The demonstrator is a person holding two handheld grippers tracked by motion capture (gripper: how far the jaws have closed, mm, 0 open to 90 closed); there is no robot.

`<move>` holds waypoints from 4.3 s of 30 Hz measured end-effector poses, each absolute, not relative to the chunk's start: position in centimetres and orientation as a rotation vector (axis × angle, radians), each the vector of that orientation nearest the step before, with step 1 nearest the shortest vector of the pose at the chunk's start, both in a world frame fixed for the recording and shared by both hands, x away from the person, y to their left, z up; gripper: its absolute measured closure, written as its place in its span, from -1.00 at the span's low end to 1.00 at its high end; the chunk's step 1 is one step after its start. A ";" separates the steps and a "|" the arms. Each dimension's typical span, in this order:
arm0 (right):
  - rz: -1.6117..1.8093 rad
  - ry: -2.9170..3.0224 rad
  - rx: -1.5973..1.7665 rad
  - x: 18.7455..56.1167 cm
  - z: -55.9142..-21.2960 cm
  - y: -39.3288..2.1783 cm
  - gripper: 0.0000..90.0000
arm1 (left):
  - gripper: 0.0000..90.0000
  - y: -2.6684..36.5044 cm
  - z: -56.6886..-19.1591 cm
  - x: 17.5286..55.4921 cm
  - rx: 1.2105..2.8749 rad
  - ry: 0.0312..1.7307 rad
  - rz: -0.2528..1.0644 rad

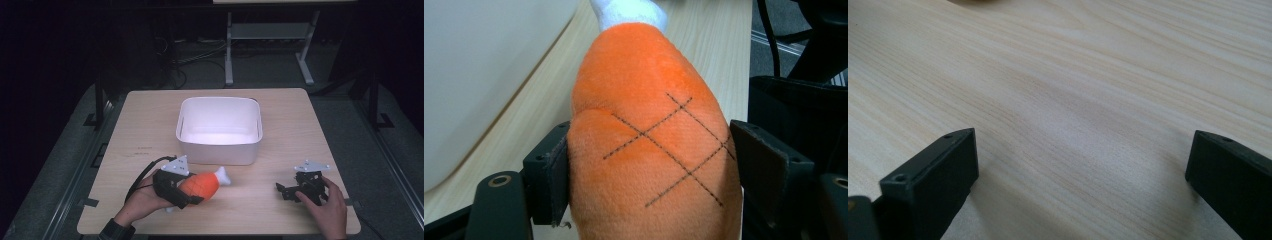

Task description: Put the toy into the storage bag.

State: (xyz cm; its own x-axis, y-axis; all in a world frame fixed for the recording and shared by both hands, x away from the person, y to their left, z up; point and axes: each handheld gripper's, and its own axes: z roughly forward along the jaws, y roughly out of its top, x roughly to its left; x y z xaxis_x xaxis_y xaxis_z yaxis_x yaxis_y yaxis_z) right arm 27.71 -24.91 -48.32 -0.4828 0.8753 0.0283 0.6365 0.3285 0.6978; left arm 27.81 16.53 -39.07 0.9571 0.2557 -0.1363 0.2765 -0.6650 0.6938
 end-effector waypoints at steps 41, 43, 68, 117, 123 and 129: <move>0.937 2.245 1.345 27.7 -48.3 -24.9 -1.00 | -0.48 16.2 -31.6 30.7 2.313 0.233 -0.037; 0.937 2.245 1.344 27.7 -48.3 -24.9 -1.00 | -0.48 16.3 -31.2 30.9 2.313 0.231 -0.034; 0.937 2.245 1.344 27.7 -48.3 -24.9 -1.00 | -0.48 15.8 -27.4 34.7 2.319 0.160 -0.018; 0.939 2.246 1.346 27.7 -48.3 -24.9 -1.00 | -0.48 9.8 -28.7 44.0 2.464 -0.012 -0.117; 0.941 2.245 1.350 27.7 -48.3 -24.9 -1.00 | -0.49 9.3 -29.4 44.5 2.473 -0.011 -0.130; 0.940 2.245 1.346 27.7 -48.3 -24.9 -1.00 | -0.50 9.0 -30.1 44.9 2.487 -0.013 -0.142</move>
